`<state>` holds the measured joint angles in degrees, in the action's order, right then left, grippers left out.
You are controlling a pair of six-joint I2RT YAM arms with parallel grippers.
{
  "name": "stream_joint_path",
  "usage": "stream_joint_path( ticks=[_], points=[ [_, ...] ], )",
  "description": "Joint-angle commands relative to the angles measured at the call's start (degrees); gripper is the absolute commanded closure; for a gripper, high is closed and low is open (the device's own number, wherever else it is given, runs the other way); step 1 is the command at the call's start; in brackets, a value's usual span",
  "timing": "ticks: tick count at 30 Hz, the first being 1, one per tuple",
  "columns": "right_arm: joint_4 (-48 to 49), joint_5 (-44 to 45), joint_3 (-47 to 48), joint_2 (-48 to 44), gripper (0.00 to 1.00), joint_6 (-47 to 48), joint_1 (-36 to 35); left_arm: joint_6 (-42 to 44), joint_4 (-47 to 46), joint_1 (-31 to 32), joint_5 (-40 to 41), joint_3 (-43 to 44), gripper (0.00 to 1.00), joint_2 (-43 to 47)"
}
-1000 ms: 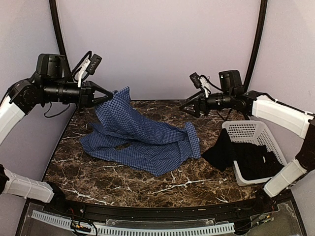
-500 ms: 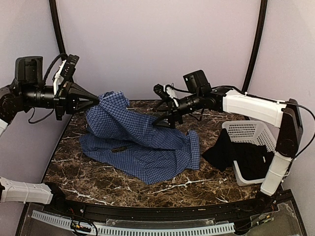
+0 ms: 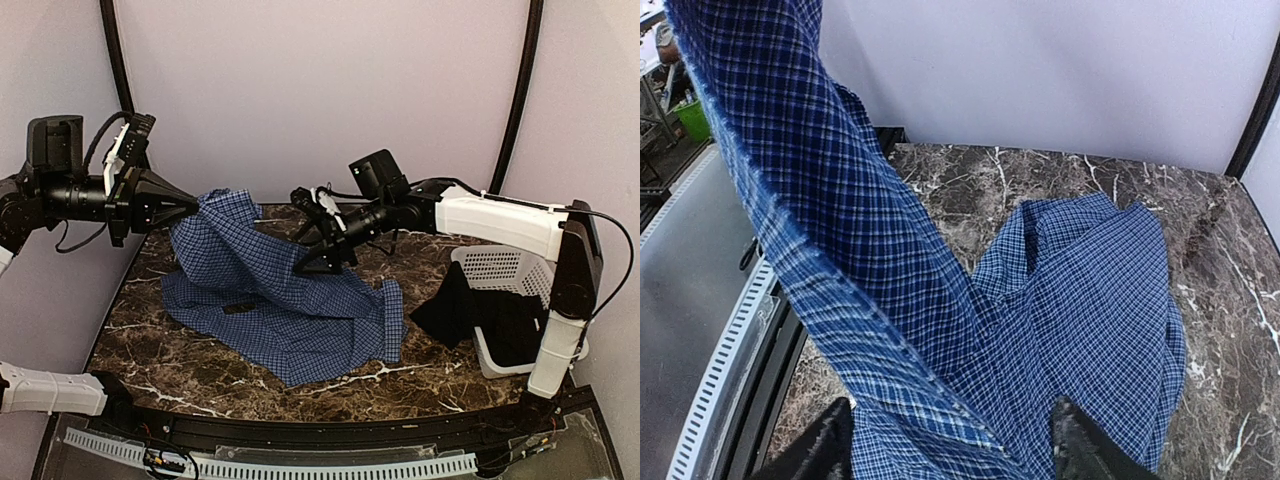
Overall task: Fold and stack the mixed laundry pile
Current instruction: Pick up the crumpled shirt from the center of the board.
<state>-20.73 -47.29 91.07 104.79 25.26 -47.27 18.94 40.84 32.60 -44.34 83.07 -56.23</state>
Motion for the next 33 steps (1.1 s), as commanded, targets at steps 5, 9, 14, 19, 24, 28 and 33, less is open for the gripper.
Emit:
stream_joint_path(
  ticks=[5,9,14,19,24,28,33],
  points=[
    [-1.26,0.22,2.75,1.58,0.81,-0.58,-0.99,0.64,-1.91,0.18,3.17,-1.36,1.00,1.80],
    [0.67,8.41,1.76,0.01,1.00,-3.25,-0.94,-2.42,-5.23,0.18,10.61,-1.87,1.00,2.36],
    [4.09,27.87,0.15,-5.85,1.00,-8.67,1.38,-5.01,-9.65,0.18,13.47,-2.23,1.00,2.74],
    [9.74,33.66,-3.58,-14.56,1.00,-16.50,7.83,-8.32,-12.81,1.50,6.97,-3.10,1.00,-2.51],
    [12.00,35.15,-8.05,-20.81,1.00,-18.24,11.67,-3.87,-12.62,10.50,13.99,-2.46,1.00,-10.72],
    [14.17,35.42,-13.18,-24.72,1.00,-19.19,13.22,-0.81,-9.38,14.73,15.58,-1.55,0.68,-14.73],
    [16.87,34.69,-20.71,-28.71,1.00,-21.55,13.43,-10.51,-20.07,7.22,24.50,-11.87,0.51,-9.07]
  ],
)
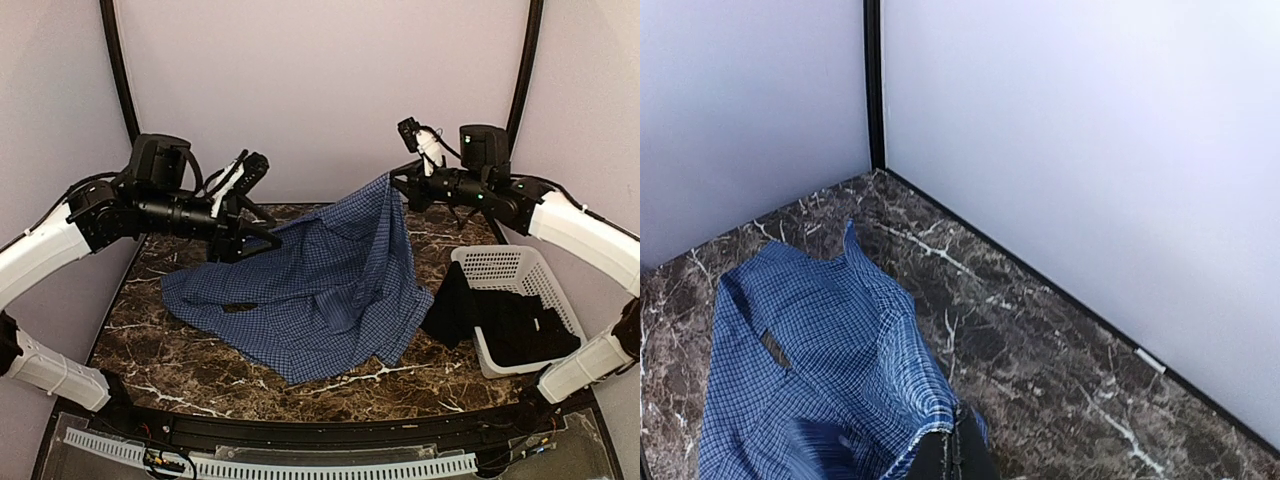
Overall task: Fold and stack the mixed laundry pile
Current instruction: Pick up the crumpled shirt from the center of the board.
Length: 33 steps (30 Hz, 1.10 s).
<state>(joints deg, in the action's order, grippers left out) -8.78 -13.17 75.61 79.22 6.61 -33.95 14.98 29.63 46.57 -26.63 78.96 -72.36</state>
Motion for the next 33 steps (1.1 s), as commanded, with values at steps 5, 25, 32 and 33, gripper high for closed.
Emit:
stream_joint_path(
  ticks=[5,25,32,33],
  points=[
    [7.92,-3.06,-11.06,-6.32,1.00,-4.87,0.20,-29.09,-24.51,-28.05,6.97,-20.98,0.32,13.11],
    [7.51,-1.23,-16.31,-5.80,1.00,-10.28,0.19,-63.23,-39.96,-48.02,-4.87,-18.76,0.49,-26.92],
    [8.20,-0.57,-15.94,-4.15,1.00,-10.15,0.20,-65.87,-43.05,-47.73,-7.13,-16.11,0.58,-34.77],
    [8.25,-0.52,-16.00,-4.04,1.00,-10.02,0.25,-65.78,-43.06,-47.65,-7.19,-15.85,0.59,-35.35]
  ],
)
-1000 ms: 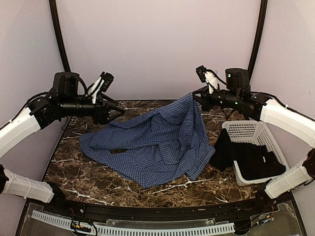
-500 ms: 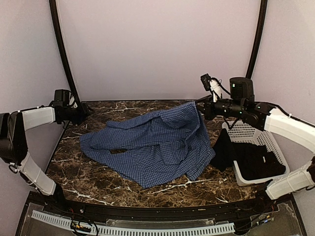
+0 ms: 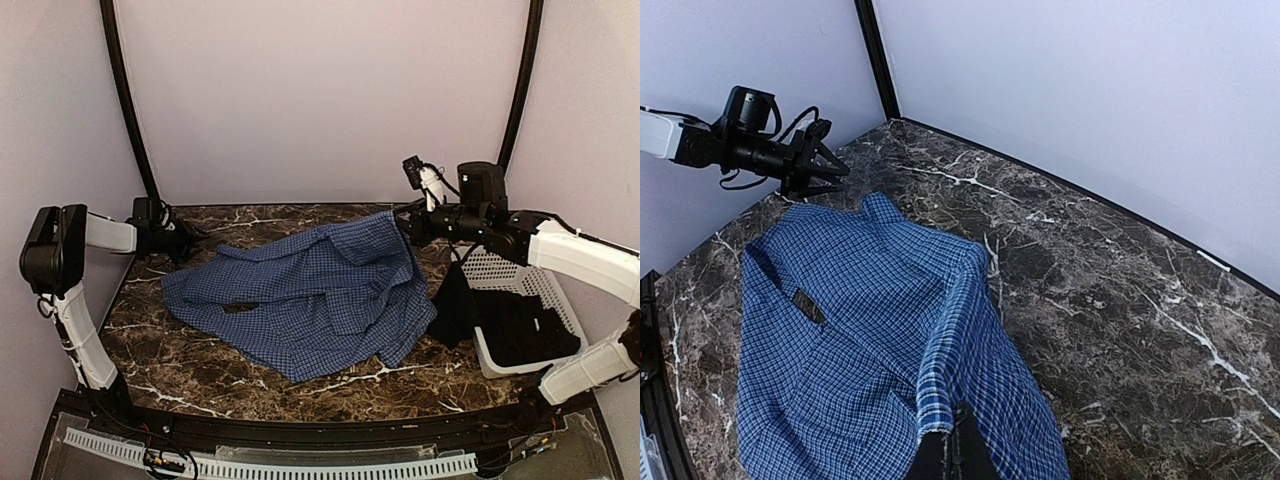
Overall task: Fold and stack the mixed laundry pile
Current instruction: Pick up the crumpled shirt from the center of the board.
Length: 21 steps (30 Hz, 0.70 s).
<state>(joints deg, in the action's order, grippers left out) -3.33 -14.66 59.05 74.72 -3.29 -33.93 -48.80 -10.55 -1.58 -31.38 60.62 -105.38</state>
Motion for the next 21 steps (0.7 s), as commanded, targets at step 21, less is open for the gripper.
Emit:
stream_joint_path(
  ticks=[21],
  points=[
    [4.71,0.94,0.90,3.58,1.00,0.39,1.10,-2.25,-1.23,4.14,0.01,10.07,0.61,-13.14]
  ],
)
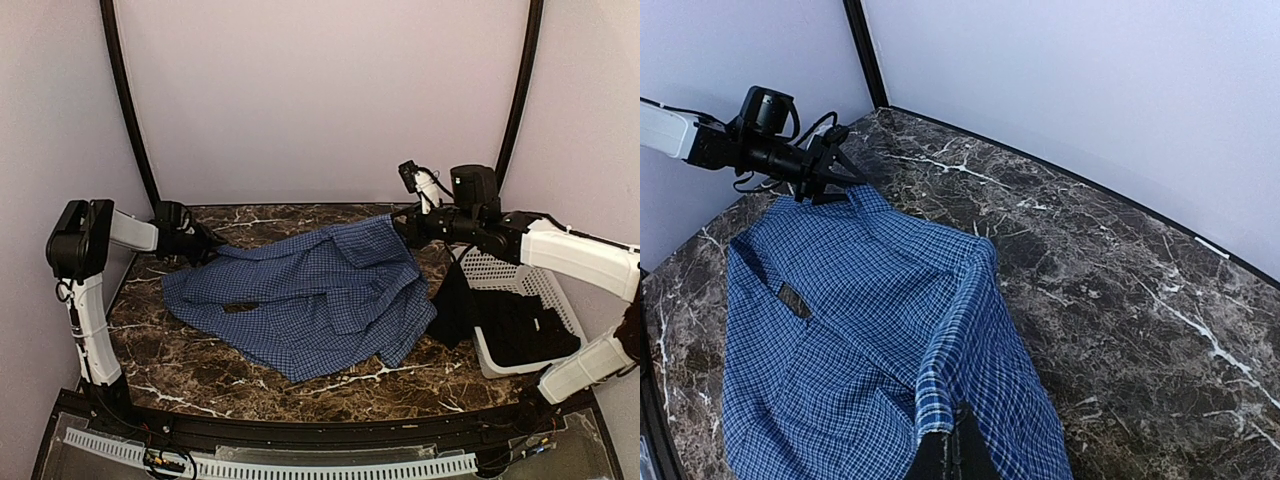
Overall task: Fold and stack the mixed laundry pile
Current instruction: Pick up the crumpled shirt from the center of the board.
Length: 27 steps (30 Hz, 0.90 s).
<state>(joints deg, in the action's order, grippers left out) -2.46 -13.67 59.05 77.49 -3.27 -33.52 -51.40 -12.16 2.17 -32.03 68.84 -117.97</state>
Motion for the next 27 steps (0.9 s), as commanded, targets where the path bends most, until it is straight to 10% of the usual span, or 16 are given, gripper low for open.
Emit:
stream_joint_path(
  ticks=[1,8,27],
  points=[
    [3.94,-0.04,0.96,0.94,1.00,0.37,0.77,0.10,0.10,0.38,0.70,1.90,0.66,-0.66],
    [3.44,1.07,2.42,2.19,1.00,0.02,1.07,-1.46,-1.75,0.42,-1.86,1.27,0.99,1.70],
    [-3.24,9.05,29.74,0.37,1.00,2.92,3.81,8.54,26.37,-0.92,6.71,21.17,1.00,34.13]
  ],
)
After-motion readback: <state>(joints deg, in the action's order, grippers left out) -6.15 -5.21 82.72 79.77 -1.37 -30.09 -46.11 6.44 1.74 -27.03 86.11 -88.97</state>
